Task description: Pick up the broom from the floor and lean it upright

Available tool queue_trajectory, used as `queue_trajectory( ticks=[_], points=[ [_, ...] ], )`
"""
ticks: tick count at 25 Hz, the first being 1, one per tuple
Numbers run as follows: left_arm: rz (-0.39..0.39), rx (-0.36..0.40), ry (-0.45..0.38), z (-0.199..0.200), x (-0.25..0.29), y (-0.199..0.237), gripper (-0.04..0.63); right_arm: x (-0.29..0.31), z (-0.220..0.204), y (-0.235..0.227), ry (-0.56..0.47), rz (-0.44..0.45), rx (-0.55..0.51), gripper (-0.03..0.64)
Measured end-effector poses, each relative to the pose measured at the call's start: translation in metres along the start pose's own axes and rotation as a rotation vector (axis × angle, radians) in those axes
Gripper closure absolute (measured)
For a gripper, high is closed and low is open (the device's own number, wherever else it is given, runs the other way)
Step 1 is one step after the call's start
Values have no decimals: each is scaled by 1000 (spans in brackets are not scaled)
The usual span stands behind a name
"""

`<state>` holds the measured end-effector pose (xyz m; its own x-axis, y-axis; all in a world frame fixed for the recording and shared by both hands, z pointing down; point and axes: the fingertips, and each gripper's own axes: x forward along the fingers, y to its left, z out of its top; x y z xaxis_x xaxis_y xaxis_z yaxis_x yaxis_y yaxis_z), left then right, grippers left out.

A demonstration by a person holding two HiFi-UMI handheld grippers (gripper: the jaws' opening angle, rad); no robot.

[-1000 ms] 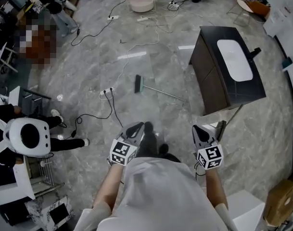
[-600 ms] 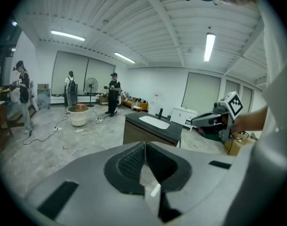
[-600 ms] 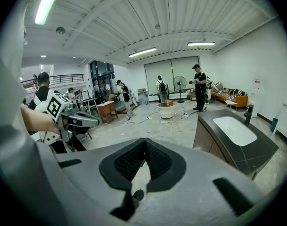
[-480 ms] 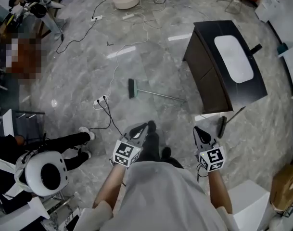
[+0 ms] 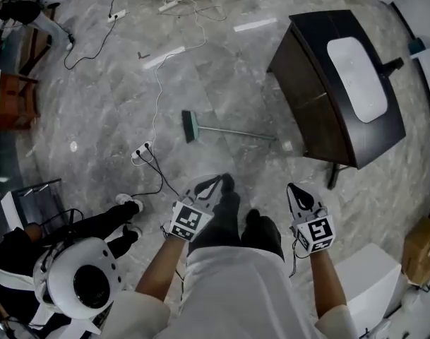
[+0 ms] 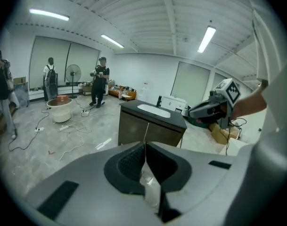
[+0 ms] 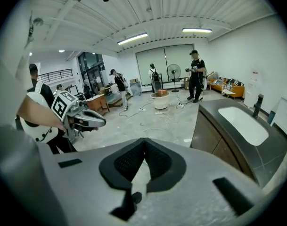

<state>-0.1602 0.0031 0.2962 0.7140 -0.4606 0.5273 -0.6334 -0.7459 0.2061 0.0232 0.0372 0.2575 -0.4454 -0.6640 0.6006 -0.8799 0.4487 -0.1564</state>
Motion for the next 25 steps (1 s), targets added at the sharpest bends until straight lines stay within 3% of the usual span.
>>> queue_trajectory(
  ticks=[7, 16, 25],
  points=[
    [-50, -23, 35, -35, 74, 48, 584, 74, -15, -26, 4, 5, 114, 617],
    [-50, -52, 77, -91, 197, 94, 584, 176, -66, -95, 62, 37, 107, 617],
    [-58, 25, 202, -207, 325, 128, 584, 284, -180, -170, 112, 121, 131, 616]
  ],
)
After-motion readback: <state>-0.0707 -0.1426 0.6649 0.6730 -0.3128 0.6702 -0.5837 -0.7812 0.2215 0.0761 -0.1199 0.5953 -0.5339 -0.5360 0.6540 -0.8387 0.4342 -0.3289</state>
